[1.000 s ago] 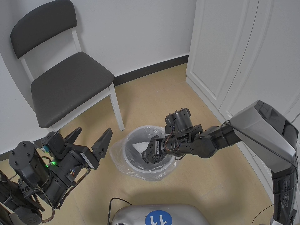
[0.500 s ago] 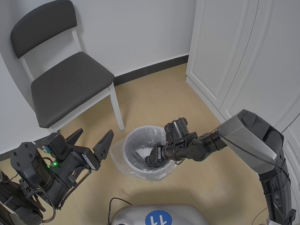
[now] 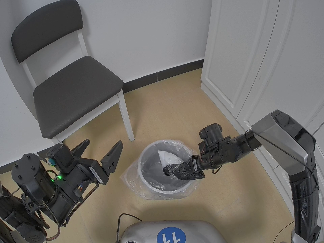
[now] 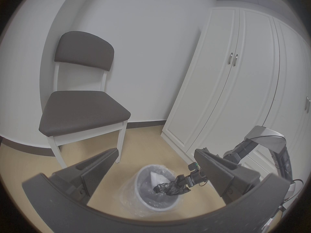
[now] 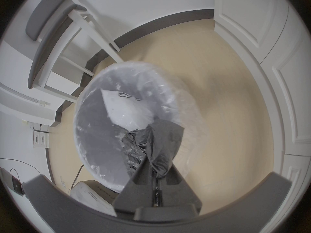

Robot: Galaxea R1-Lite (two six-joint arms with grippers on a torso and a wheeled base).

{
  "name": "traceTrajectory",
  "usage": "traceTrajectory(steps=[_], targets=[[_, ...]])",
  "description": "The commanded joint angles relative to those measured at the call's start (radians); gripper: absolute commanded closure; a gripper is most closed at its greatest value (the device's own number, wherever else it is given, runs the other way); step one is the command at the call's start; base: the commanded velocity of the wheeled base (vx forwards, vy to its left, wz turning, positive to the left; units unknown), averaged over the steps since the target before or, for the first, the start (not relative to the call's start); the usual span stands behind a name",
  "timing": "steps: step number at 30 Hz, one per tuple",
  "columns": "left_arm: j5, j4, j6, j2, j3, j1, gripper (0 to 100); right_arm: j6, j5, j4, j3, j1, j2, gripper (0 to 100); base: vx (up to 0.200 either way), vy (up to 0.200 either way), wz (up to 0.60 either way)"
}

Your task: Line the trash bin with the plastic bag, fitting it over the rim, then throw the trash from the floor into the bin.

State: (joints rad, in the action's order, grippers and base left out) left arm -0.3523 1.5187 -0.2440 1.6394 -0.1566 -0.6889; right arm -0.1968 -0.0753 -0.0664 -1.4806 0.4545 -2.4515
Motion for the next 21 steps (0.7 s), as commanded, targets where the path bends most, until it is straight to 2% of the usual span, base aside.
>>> traceTrajectory(steps=[1, 9, 14, 19, 21], targets=[[0.001, 0.001, 0.0, 0.002, 0.0, 0.0, 0, 0.014, -0.003, -0.001, 0.013, -0.04, 0.039, 100, 0.0, 0.0, 0.0], [0.003, 0.001, 0.0, -0.004, -0.001, 0.0, 0, -0.006, -0.014, -0.029, 0.014, -0.022, 0.052, 100, 0.0, 0.0, 0.0], [0.003, 0.001, 0.0, -0.003, -0.001, -0.001, 0, -0.122, -0.006, -0.168, 0.091, 0.107, 0.069, 100, 0.0, 0.0, 0.0], [0.003, 0.0, 0.0, -0.001, -0.001, -0.001, 0, -0.101, 0.012, -0.165, 0.163, 0.179, 0.103, 100, 0.0, 0.0, 0.0], [0.003, 0.001, 0.0, 0.002, -0.001, -0.003, 0, -0.042, 0.091, -0.151, 0.172, 0.191, 0.088, 100, 0.0, 0.0, 0.0]])
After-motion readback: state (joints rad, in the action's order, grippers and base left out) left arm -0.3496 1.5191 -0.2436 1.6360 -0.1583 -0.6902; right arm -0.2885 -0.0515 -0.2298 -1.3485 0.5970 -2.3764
